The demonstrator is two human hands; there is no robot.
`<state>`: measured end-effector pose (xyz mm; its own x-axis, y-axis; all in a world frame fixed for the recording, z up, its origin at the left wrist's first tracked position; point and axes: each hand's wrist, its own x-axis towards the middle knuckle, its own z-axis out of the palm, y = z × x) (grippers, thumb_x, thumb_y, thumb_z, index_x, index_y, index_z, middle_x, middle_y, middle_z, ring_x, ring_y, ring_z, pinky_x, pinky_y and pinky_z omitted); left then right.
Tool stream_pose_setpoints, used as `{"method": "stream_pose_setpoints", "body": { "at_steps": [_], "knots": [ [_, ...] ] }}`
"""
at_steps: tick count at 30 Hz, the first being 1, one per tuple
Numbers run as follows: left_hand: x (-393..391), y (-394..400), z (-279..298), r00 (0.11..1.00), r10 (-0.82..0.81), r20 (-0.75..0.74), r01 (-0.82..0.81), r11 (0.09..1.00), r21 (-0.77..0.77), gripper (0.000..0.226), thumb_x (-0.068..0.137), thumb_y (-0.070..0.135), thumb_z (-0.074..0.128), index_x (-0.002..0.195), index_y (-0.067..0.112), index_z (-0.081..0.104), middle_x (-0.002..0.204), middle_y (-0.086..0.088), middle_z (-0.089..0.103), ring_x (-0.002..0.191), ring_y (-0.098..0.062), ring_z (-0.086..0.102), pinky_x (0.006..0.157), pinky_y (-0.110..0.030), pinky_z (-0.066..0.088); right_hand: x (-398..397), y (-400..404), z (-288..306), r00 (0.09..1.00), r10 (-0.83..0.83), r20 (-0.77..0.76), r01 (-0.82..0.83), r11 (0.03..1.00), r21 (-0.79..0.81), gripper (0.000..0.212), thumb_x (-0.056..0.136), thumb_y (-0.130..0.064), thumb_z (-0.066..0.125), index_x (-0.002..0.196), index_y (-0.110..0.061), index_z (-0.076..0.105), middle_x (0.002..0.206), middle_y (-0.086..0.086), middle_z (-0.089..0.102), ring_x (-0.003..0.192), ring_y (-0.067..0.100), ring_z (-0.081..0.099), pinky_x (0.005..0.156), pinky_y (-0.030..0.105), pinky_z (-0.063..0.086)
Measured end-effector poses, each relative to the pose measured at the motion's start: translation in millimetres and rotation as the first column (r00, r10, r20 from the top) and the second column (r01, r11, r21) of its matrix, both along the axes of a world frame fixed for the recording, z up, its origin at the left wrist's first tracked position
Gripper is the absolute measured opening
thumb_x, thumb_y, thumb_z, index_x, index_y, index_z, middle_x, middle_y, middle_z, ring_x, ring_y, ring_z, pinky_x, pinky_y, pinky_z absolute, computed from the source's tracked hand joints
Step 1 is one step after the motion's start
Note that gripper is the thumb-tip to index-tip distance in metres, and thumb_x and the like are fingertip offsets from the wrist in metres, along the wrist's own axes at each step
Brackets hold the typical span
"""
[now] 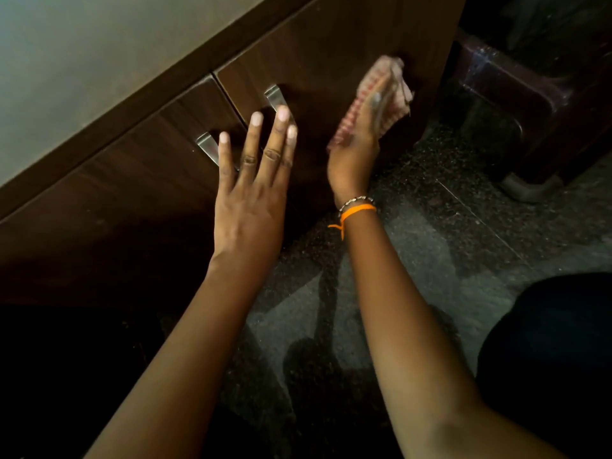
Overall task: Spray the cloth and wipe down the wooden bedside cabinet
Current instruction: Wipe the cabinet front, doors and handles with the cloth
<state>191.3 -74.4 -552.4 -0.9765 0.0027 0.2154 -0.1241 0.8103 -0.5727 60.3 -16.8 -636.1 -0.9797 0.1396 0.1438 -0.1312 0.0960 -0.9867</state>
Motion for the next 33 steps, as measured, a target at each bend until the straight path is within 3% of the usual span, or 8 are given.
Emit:
{"method": "stream_pose_setpoints", "body": {
  "at_steps": [6,9,12,14,16,19,22,33],
  "knots": [
    [-2,-2,3,0.997,0.012,0.081,-0.022,0.992,0.124,0.101,0.077,0.017,0.064,0.147,0.007,-0.008,0.157,-0.011,-0.009,0.144,-0.031,-0.006,0.108,-0.053,-0.012,-15,16,-64,0.924,0.052,0.379,-0.022,0.996,-0.082,0.066,0.080,0.004,0.024,0.141,0.011,0.001,0.153,0.026,-0.005,0.145,0.034,-0.003,0.105,0.008,-0.018],
    [-2,-1,2,0.995,0.021,0.097,-0.035,0.988,0.150,0.104,0.075,0.019,0.068,0.147,0.006,-0.005,0.157,-0.013,-0.007,0.144,-0.032,-0.006,0.108,-0.053,-0.012,-15,14,-85,0.796,0.153,0.585,-0.040,0.979,-0.202,0.059,0.090,0.007,0.028,0.144,0.004,0.005,0.141,0.018,0.037,0.127,0.016,0.046,0.107,0.016,0.033],
    [-2,2,3,0.994,0.034,0.104,-0.050,0.986,0.158,0.102,0.075,0.023,0.066,0.147,0.006,-0.005,0.157,-0.014,-0.007,0.144,-0.033,-0.006,0.106,-0.054,-0.013,-11,5,-89,0.722,0.187,0.666,-0.005,0.964,-0.265,0.055,0.092,-0.003,0.035,0.144,-0.005,0.018,0.081,-0.016,0.028,0.056,-0.006,0.049,0.051,0.009,0.044],
    [-2,2,4,0.994,0.039,0.100,-0.054,0.986,0.159,0.103,0.075,0.023,0.066,0.147,0.005,-0.006,0.157,-0.014,-0.007,0.144,-0.033,-0.006,0.106,-0.054,-0.014,-3,0,-82,0.784,0.171,0.596,0.000,0.961,-0.275,0.056,0.095,-0.012,0.041,0.145,-0.009,0.016,0.084,-0.019,0.030,0.057,-0.019,0.051,0.050,0.004,0.043],
    [-2,3,4,0.995,0.031,0.097,-0.047,0.986,0.160,0.103,0.076,0.023,0.065,0.147,0.005,-0.007,0.157,-0.014,-0.008,0.144,-0.033,-0.007,0.105,-0.054,-0.014,9,-4,-58,0.832,0.051,0.552,0.049,0.985,-0.165,0.057,0.097,-0.037,0.040,0.147,-0.023,0.017,0.123,-0.007,0.046,0.095,-0.011,0.056,0.073,0.014,0.051],
    [-1,2,5,0.997,0.006,0.083,-0.021,0.982,0.185,0.099,0.077,0.019,0.063,0.147,0.005,-0.005,0.157,-0.013,-0.006,0.144,-0.033,-0.005,0.107,-0.053,-0.013,15,0,-3,0.923,-0.130,0.361,0.204,0.963,-0.176,0.057,0.092,0.008,0.026,0.146,-0.007,0.016,0.153,0.016,0.020,0.139,0.024,0.028,0.093,0.003,0.034],
    [1,-1,5,0.998,-0.031,0.050,0.018,0.972,0.233,0.094,0.079,0.019,0.060,0.148,0.007,-0.003,0.157,-0.011,-0.007,0.144,-0.032,-0.007,0.108,-0.051,-0.013,1,5,45,0.982,-0.177,0.065,0.188,0.907,-0.377,0.063,0.077,0.018,0.038,0.138,0.004,0.033,0.148,0.022,0.031,0.138,0.028,0.030,0.093,-0.007,0.022],
    [2,-4,4,0.993,-0.071,0.091,0.040,0.952,0.302,0.080,0.090,0.024,0.050,0.146,0.013,-0.006,0.157,-0.008,-0.004,0.135,-0.027,-0.028,0.106,-0.046,-0.027,47,-1,87,0.751,0.133,-0.647,0.046,0.967,0.252,0.023,0.082,-0.002,0.062,0.094,-0.017,0.074,0.109,0.005,0.066,0.102,0.020,0.053,0.091,0.017,0.037]
  ]
}}
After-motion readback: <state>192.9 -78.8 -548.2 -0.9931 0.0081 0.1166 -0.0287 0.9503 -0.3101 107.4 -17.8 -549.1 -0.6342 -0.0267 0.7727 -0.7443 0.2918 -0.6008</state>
